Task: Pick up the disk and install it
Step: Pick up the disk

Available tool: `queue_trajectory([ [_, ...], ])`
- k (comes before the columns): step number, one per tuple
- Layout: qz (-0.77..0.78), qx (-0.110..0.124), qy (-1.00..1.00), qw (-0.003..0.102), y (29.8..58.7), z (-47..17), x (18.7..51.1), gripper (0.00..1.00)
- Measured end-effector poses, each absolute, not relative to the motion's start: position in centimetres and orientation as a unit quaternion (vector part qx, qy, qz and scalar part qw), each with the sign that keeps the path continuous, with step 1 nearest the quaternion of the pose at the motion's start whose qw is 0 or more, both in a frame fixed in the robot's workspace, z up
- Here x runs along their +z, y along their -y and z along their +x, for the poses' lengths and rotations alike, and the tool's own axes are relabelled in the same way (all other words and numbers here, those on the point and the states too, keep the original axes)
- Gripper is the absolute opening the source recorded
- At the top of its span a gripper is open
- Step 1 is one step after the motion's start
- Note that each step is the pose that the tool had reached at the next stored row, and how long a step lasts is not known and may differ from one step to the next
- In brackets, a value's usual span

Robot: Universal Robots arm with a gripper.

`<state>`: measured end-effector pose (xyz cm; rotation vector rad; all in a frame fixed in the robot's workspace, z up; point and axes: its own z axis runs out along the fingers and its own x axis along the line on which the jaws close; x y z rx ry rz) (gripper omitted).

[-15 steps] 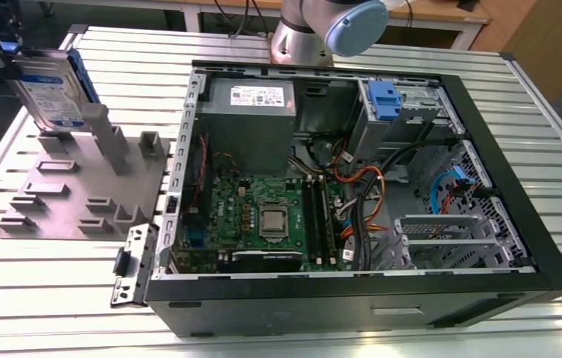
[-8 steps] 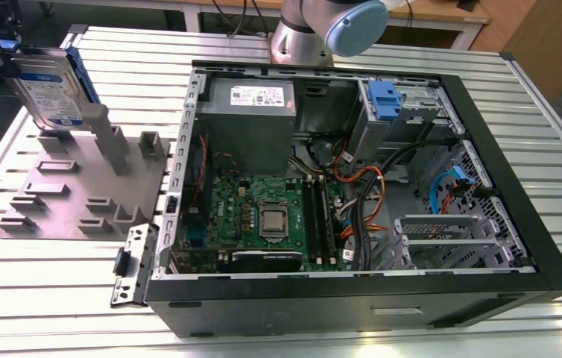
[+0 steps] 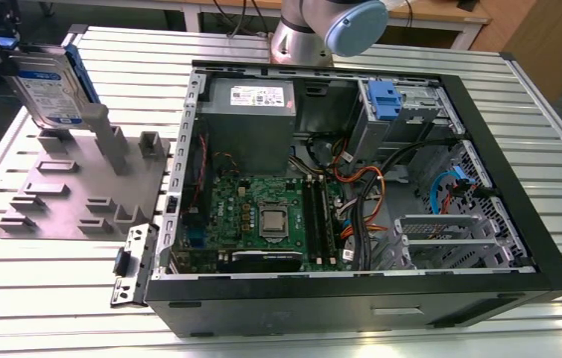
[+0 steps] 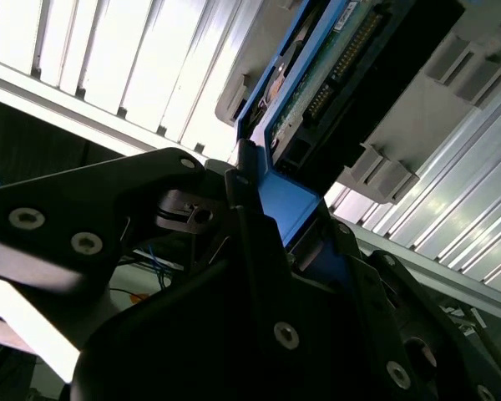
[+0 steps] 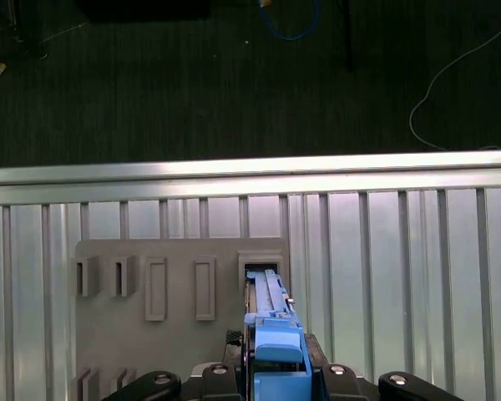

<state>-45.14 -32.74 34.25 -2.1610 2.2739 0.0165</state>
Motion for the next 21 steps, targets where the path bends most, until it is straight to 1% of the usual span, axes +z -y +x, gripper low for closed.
queue_trajectory([
  [21,-0.689,0.005,-0.725,0.002,32.74,-45.14,35.1,0.36],
])
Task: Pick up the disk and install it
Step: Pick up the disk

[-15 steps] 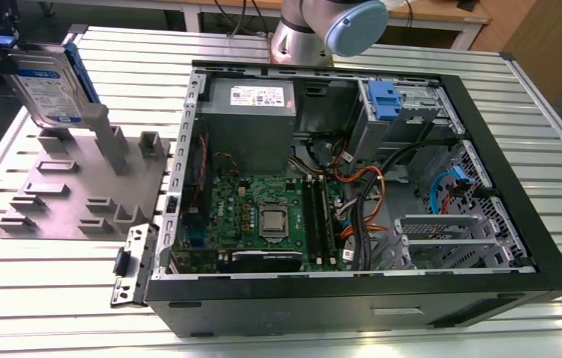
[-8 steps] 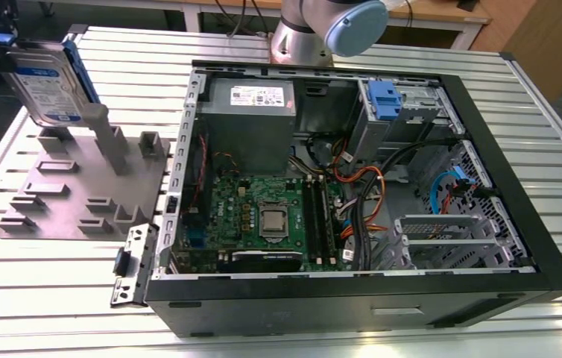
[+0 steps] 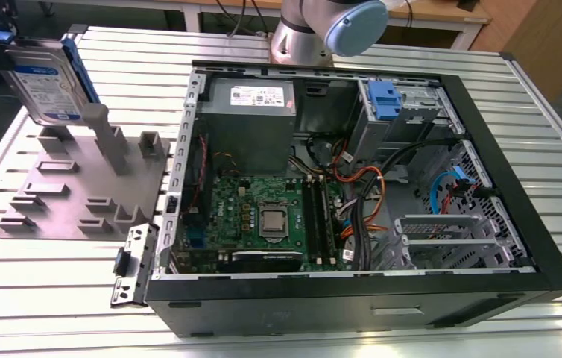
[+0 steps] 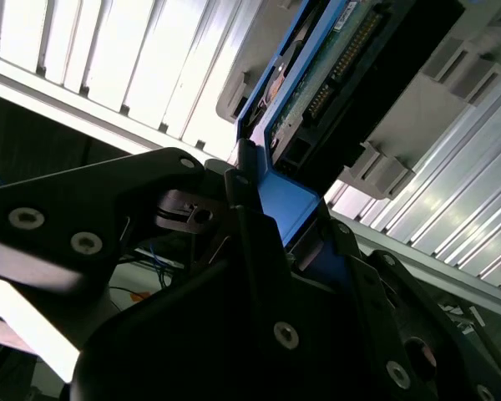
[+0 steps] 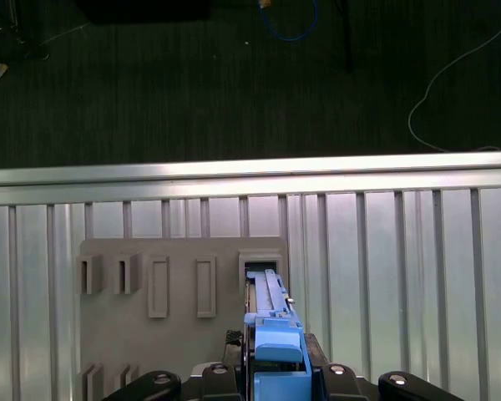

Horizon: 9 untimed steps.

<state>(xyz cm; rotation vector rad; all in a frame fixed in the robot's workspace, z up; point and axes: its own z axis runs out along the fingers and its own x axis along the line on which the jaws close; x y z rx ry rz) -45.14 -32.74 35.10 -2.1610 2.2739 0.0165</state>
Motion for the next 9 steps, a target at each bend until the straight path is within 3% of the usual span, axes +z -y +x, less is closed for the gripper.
queue_trajectory([
  [9,-0.689,0.005,-0.725,0.002,32.74,-45.14,35.47,0.36],
])
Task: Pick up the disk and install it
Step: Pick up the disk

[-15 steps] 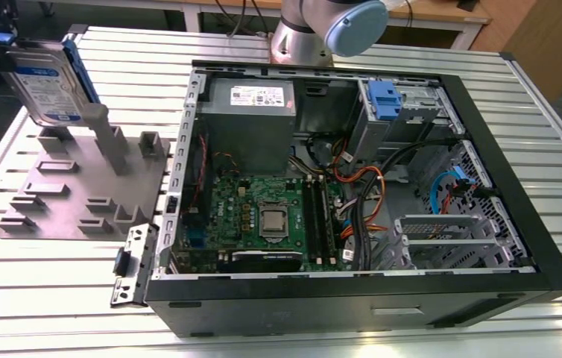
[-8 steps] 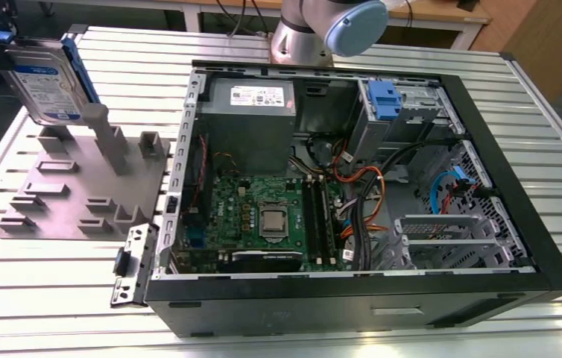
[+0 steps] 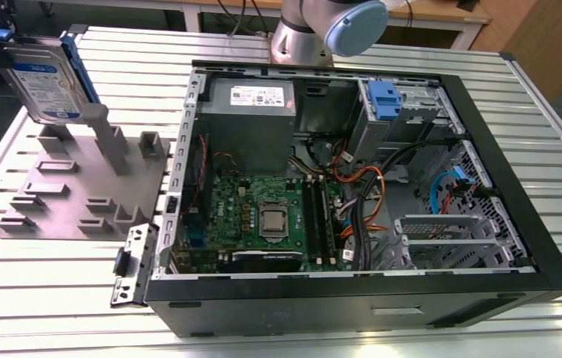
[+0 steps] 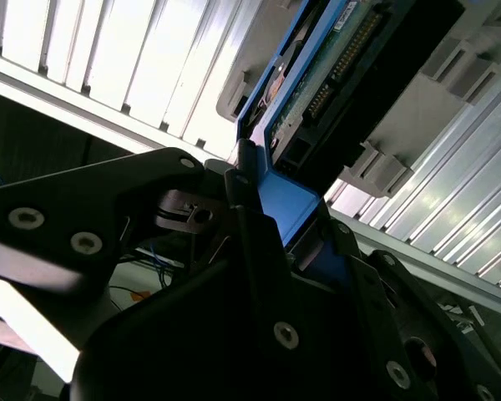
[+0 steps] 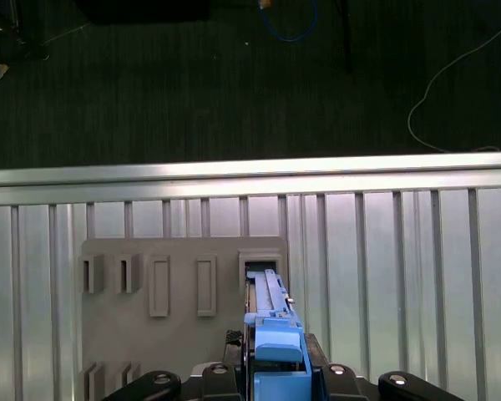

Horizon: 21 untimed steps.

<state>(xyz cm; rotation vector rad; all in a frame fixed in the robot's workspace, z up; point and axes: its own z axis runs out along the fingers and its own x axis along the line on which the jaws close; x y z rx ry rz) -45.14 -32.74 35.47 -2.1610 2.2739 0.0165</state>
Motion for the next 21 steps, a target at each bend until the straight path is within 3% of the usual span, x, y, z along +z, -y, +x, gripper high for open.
queue_trajectory([
  [21,-0.689,0.005,-0.725,0.002,32.7,-45.1,36.6,0.36],
])
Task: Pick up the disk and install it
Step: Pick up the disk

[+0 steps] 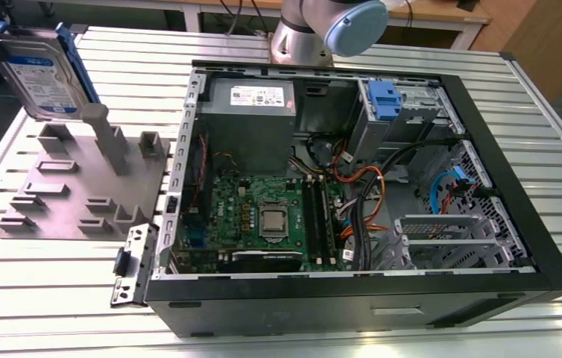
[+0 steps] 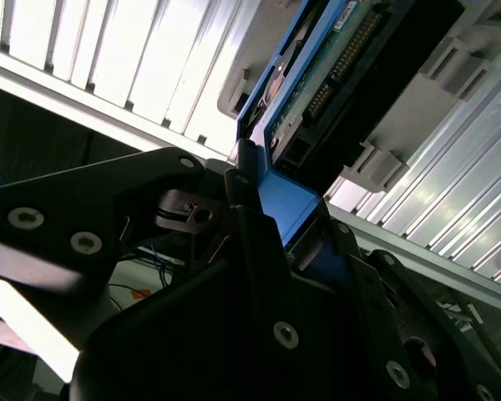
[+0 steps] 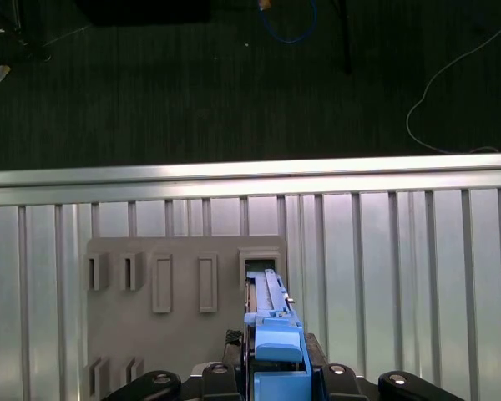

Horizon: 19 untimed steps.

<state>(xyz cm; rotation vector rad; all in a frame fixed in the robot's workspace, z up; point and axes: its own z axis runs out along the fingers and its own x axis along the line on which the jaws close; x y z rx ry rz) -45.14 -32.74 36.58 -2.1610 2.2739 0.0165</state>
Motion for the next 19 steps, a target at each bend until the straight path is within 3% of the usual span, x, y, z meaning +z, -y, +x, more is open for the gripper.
queue_trajectory([
  [19,-0.689,0.005,-0.725,0.002,32.74,-45.14,37.29,0.36],
])
